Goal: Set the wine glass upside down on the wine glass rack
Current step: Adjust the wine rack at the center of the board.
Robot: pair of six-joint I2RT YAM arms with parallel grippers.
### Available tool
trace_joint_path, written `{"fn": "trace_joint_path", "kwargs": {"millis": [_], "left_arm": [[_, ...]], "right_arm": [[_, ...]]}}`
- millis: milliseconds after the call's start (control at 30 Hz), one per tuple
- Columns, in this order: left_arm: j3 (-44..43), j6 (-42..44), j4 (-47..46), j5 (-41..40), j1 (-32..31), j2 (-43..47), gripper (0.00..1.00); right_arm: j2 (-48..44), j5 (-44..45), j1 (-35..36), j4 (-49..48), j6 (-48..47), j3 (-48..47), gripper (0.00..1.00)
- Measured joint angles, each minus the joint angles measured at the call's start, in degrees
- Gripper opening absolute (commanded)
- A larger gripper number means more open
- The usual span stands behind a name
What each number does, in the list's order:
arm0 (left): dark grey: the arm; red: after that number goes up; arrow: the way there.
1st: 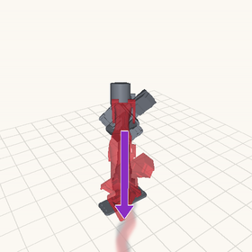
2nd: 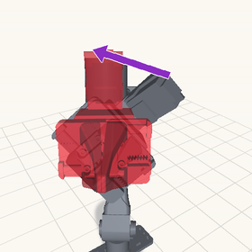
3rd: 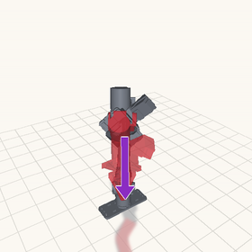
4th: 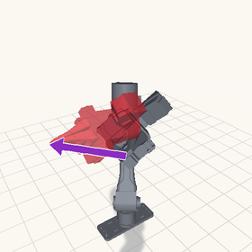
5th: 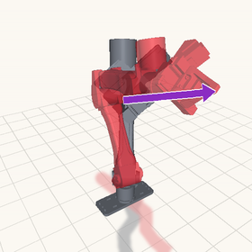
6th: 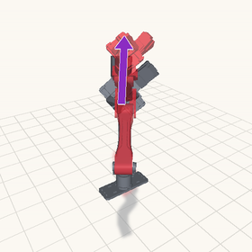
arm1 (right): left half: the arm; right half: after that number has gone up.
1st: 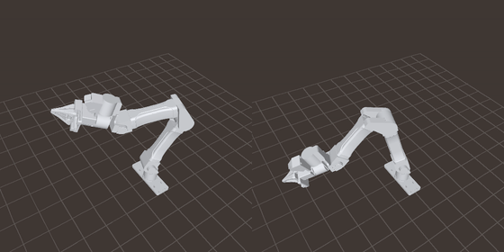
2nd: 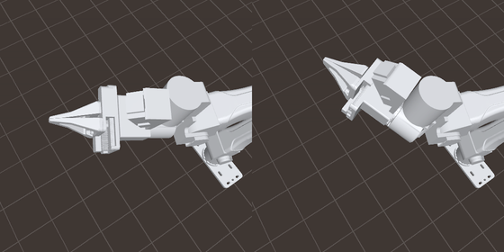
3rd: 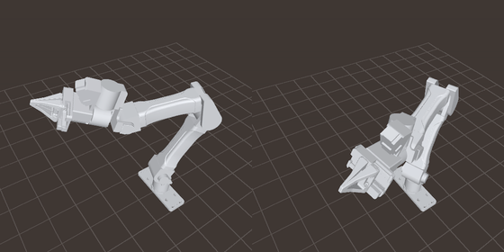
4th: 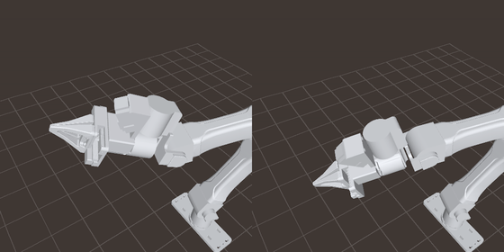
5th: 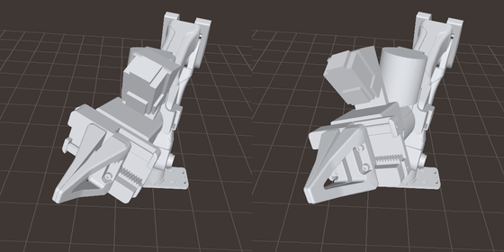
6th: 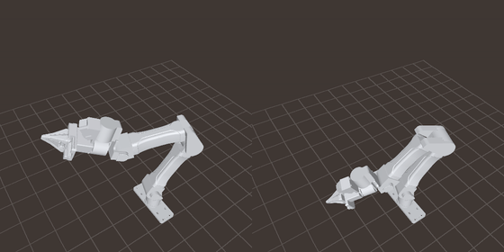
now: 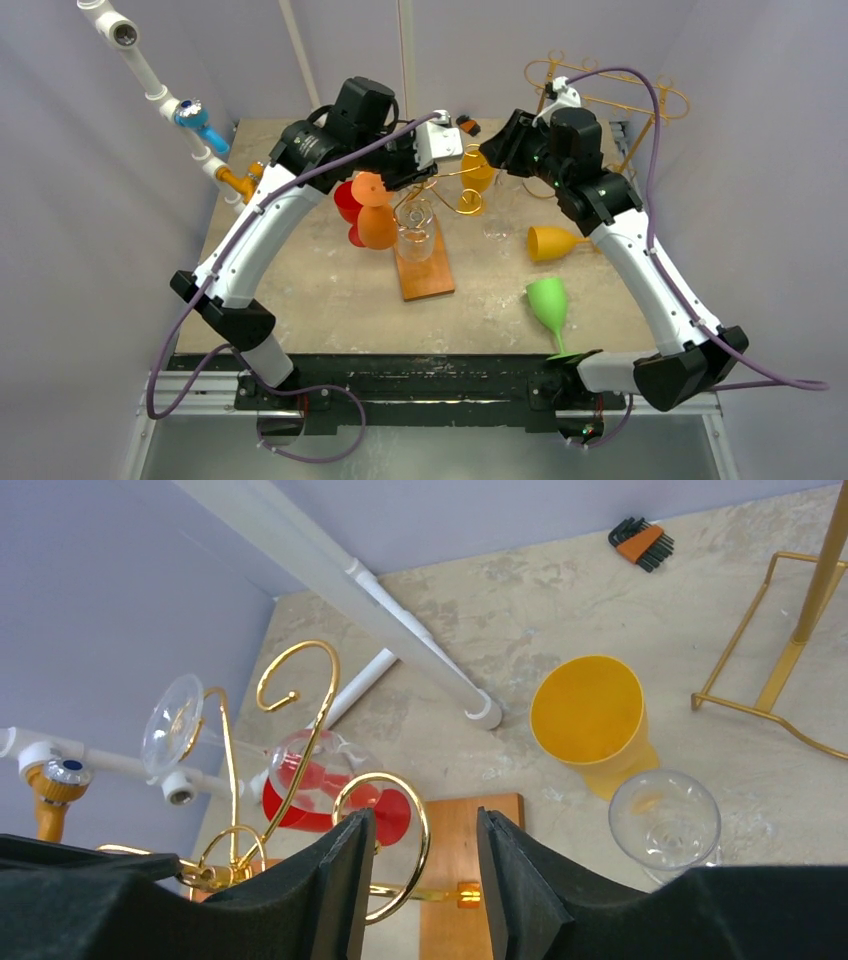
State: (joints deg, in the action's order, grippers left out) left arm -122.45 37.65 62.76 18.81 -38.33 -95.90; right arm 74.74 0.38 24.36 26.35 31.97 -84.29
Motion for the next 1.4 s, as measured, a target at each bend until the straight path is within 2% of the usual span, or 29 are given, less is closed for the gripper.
{"fn": "trace_joint_path", "kwargs": {"millis": [200, 400, 600, 833, 1067, 1200, 1400], "left_arm": [[1.42, 1.09, -0.35, -0.98, 0.0, 0.0, 0.29], [1.42, 1.92, -0.44, -1.38, 0.0, 0.0, 0.26], [1.7, 2.51, -0.57, -1.7, 0.0, 0.02, 0.26], [3.34, 2.64, -1.64, -2.43, 0.0, 0.13, 0.25], [3.52, 2.67, -1.81, -2.49, 0.0, 0.22, 0.24], [3.91, 2.69, -2.05, -2.56, 0.0, 0.46, 0.23], [5.07, 2.67, -3.63, -2.6, -0.28, 0.83, 0.22]], "right_arm": [[0.98, -4.98, -2.71, -2.82, 1.16, 0.0, 0.41], [2.19, -10.43, -3.91, -5.14, 3.13, 0.44, 0.4], [2.38, -13.51, -4.94, -6.32, 3.91, 1.22, 0.3], [2.45, -16.44, -5.79, -7.3, 4.92, 3.39, 0.28], [2.36, -18.12, -6.56, -9.64, 6.8, 5.07, 0.05], [1.55, -18.08, -6.8, -9.92, 8.35, 6.01, 0.0], [-1.31, -16.85, -6.86, -11.39, 9.42, 9.09, 0.0]]}}
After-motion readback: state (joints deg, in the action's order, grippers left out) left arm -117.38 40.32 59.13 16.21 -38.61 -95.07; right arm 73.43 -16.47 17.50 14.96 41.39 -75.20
